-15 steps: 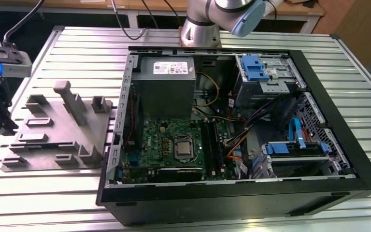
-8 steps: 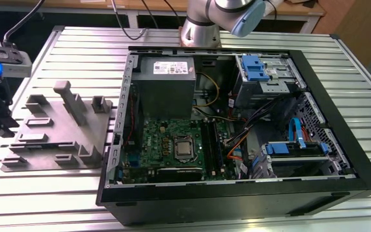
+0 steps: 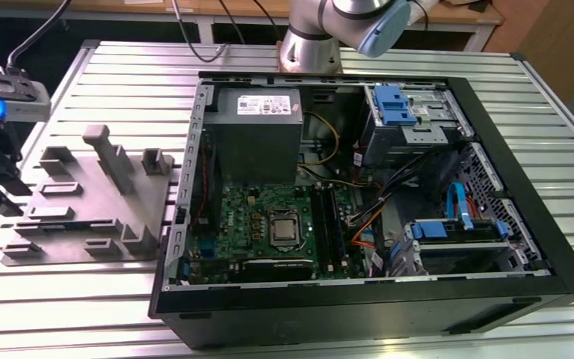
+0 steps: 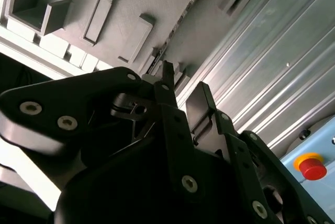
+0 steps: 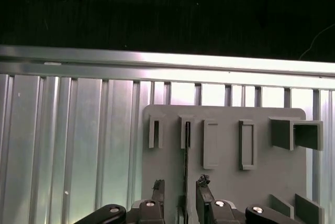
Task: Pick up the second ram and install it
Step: 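Pick up the second ram and move it above second insertion slot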
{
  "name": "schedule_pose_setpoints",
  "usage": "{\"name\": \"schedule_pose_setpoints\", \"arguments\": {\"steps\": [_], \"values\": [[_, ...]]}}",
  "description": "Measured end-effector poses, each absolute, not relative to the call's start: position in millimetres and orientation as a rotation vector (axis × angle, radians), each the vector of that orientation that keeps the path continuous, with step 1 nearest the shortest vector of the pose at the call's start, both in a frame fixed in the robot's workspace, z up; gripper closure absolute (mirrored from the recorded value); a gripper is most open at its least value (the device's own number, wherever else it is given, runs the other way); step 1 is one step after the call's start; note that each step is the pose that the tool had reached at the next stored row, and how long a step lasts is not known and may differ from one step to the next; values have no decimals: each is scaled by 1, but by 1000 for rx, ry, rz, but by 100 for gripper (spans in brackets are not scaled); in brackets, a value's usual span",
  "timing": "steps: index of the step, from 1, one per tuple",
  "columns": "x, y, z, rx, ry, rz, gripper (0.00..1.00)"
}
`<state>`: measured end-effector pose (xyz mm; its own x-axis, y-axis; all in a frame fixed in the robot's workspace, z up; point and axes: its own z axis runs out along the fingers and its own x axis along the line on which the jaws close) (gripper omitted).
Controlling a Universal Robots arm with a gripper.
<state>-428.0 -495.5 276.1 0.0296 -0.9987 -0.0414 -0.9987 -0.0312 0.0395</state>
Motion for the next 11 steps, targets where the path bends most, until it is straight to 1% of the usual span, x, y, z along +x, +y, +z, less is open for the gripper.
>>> {"name": "schedule_pose_setpoints", "arguments": {"steps": [11], "values": [[-421, -496, 259, -2253, 2186, 91, 63]]}}
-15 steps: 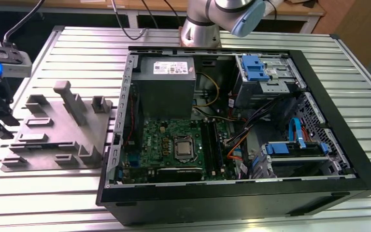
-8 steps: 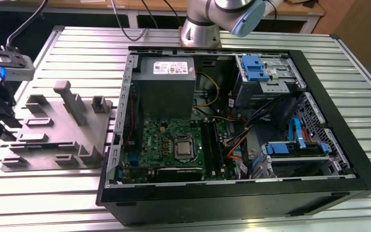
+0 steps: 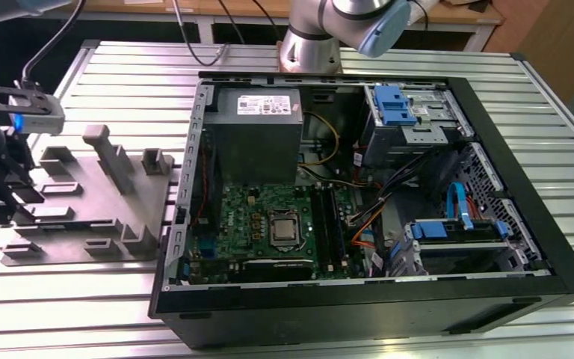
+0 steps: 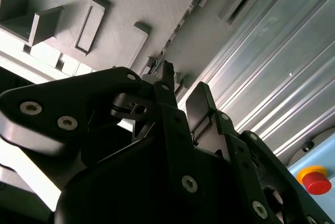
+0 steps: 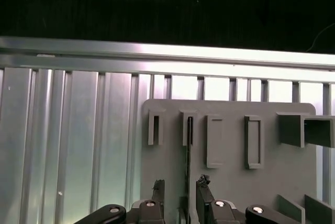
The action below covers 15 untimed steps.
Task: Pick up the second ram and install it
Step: 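Pick up the second ram and move it above second insertion slot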
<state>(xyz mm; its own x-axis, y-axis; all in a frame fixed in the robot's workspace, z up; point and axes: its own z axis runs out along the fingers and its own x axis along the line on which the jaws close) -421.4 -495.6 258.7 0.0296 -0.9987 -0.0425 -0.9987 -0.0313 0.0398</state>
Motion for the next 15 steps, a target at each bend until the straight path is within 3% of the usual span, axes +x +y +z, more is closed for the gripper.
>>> {"name": "schedule_pose_setpoints", "arguments": {"steps": [15], "values": [[-418, -489, 232, -2253, 2185, 92, 63]]}}
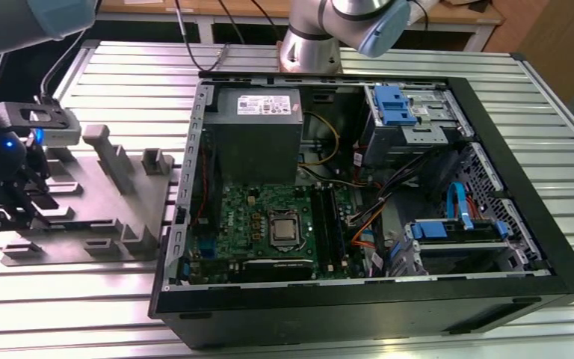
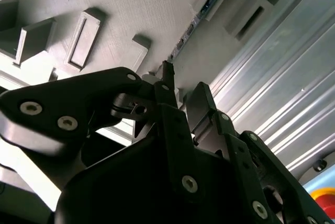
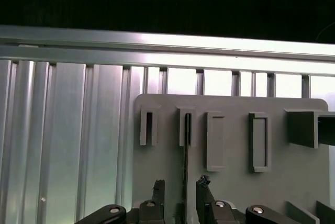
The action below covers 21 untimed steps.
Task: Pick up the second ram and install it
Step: 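Pick up the second ram and move it above second insertion slot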
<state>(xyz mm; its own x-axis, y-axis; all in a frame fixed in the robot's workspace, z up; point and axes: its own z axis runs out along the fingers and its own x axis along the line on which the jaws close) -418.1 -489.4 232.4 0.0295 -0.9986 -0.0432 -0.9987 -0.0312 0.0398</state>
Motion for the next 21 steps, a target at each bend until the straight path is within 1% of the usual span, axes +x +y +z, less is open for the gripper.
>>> {"name": "schedule_pose_setpoints", "arguments": {"steps": [17, 21], "values": [[-418, -484, 204, -2251, 2184, 95, 63], [-418, -484, 203, -2252, 2184, 95, 63]]}}
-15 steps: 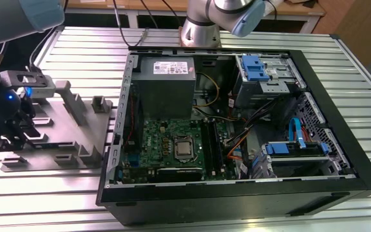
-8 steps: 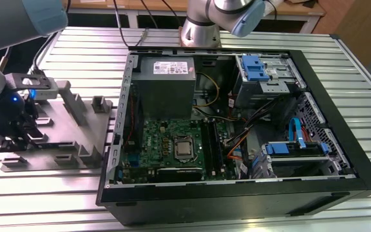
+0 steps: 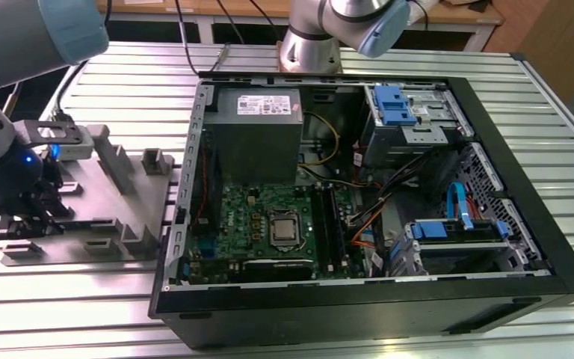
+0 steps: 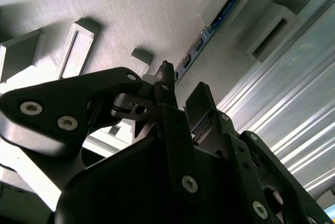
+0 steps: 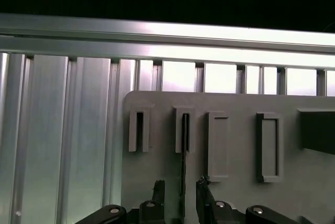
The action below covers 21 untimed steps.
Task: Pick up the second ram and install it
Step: 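Pick up the second ram and move it above second insertion slot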
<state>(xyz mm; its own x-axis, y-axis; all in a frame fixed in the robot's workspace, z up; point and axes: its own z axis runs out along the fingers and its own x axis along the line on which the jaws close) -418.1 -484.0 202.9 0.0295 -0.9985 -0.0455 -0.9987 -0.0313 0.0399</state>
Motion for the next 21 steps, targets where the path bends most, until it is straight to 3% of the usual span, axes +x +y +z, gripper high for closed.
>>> {"name": "schedule_pose_setpoints", "arguments": {"steps": [21], "values": [[-418, -481, 197, -2252, 2184, 95, 63]]}}
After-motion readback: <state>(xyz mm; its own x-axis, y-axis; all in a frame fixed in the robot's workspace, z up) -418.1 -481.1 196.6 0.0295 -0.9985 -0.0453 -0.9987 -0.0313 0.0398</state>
